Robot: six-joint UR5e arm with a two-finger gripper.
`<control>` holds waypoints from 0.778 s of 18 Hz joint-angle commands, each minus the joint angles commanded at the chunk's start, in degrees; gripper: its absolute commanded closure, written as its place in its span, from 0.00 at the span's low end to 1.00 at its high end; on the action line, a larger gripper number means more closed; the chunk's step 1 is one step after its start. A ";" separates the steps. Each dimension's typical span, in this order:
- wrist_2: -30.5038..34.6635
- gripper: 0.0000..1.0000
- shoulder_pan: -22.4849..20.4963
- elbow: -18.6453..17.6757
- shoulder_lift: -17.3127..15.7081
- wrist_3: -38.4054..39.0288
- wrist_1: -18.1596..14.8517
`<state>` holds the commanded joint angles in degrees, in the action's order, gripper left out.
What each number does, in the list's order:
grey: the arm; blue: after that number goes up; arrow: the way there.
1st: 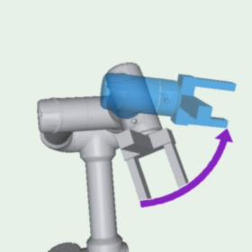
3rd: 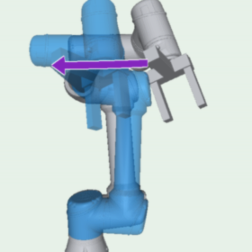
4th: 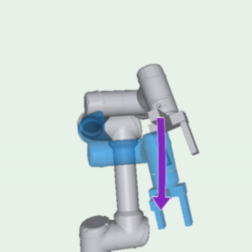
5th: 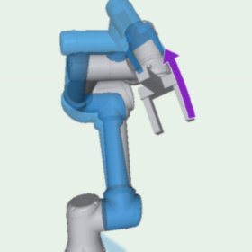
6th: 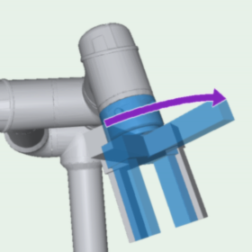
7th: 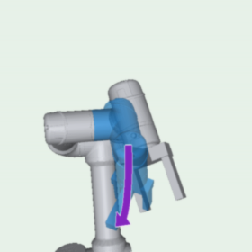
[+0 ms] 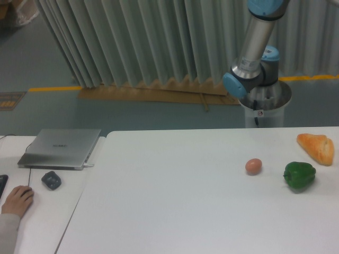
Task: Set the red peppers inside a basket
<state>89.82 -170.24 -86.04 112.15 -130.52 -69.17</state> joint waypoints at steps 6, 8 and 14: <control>0.00 0.00 0.70 -0.97 -0.44 0.61 0.09; 0.00 0.00 0.79 -1.41 -0.61 0.61 0.26; -1.14 0.00 4.47 -1.85 -2.11 7.62 0.18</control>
<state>88.69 -165.77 -87.89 110.04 -122.90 -68.99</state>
